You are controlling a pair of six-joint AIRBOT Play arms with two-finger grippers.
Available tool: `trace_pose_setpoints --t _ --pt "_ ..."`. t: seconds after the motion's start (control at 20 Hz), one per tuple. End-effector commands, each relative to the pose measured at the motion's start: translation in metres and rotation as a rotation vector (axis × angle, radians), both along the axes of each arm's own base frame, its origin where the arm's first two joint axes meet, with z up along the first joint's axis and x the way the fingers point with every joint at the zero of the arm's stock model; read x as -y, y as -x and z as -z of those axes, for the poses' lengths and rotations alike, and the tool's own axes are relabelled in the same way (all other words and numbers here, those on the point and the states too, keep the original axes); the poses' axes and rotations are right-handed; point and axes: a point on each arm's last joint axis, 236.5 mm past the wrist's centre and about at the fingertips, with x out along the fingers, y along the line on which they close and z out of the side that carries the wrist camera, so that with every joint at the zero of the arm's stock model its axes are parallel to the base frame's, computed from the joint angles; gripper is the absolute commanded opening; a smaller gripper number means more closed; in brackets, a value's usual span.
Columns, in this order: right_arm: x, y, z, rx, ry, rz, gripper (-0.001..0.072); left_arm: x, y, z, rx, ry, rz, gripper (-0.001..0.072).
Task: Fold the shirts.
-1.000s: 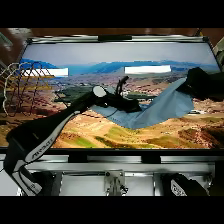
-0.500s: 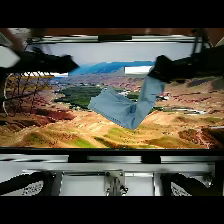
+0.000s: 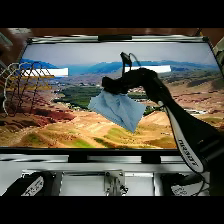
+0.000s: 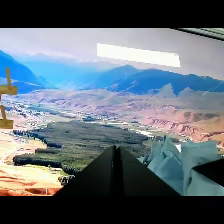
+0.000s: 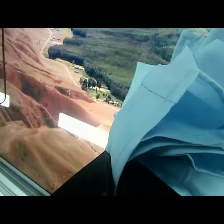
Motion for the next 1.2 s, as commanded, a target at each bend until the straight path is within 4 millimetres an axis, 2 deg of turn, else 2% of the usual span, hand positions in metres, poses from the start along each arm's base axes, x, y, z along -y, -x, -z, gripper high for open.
trace_pose_setpoints --t 0.0,0.05,0.15,0.25,0.35,0.45,0.5,0.55,0.6,0.65,0.7,0.75,0.85,0.95,1.05,1.15 --pt "-0.025 -0.013 0.035 -0.072 -0.074 0.098 0.0307 -0.003 0.017 0.000 -0.019 -0.018 0.000 0.0026" --pt "-0.026 -0.012 0.038 -0.087 -0.078 0.102 0.0517 -0.001 0.017 -0.001 -0.019 -0.013 0.005 0.0026" --pt "-0.022 -0.006 0.037 -0.091 -0.058 0.063 0.0530 -0.001 0.017 -0.001 -0.018 -0.012 0.005 0.0026" --pt "0.006 -0.002 0.029 -0.081 0.012 0.013 0.0530 -0.001 0.017 0.000 -0.018 -0.016 0.008 0.0026" --pt "0.055 -0.001 0.019 -0.072 0.127 -0.002 0.0530 -0.002 0.016 0.001 -0.020 -0.023 0.008 0.0026" --pt "0.130 0.006 0.008 -0.092 0.296 0.010 0.0530 -0.002 0.014 0.002 -0.023 -0.023 0.008 0.0026" --pt "0.171 0.013 0.008 -0.124 0.396 0.022 0.0592 -0.002 0.014 0.003 -0.025 -0.023 0.008 0.0026" --pt "0.209 0.024 0.009 -0.180 0.483 0.036 0.0671 -0.002 0.014 0.003 -0.026 -0.023 0.008 0.0026" --pt "0.238 0.040 0.015 -0.255 0.529 0.031 0.0671 -0.002 0.014 0.003 -0.026 -0.023 0.008 0.0026" --pt "0.256 0.057 0.025 -0.333 0.527 0.031 0.0671 -0.002 0.014 0.003 -0.026 -0.023 0.008 0.0026" --pt "0.262 0.071 0.038 -0.395 0.494 0.044 0.0671 -0.002 0.014 0.003 -0.026 -0.023 0.008 0.0026" --pt "0.254 0.082 0.054 -0.443 0.416 0.061 0.0671 -0.002 0.014 0.003 -0.026 -0.023 0.008 0.0026" --pt "0.215 0.091 0.081 -0.465 0.223 0.084 0.0671 -0.002 0.014 0.003 -0.026 -0.022 0.008 0.0026" --pt "0.195 0.094 0.106 -0.461 0.149 0.132 0.0671 -0.002 0.014 0.003 -0.026 -0.022 0.008 0.0026" --pt "0.194 0.091 0.123 -0.441 0.143 0.188 0.0671 -0.002 0.014 0.003 -0.026 -0.022 0.008 0.0026" --pt "0.197 0.091 0.128 -0.437 0.154 0.194 0.0671 -0.002 0.014 0.003 -0.026 -0.022 0.008 0.0026"
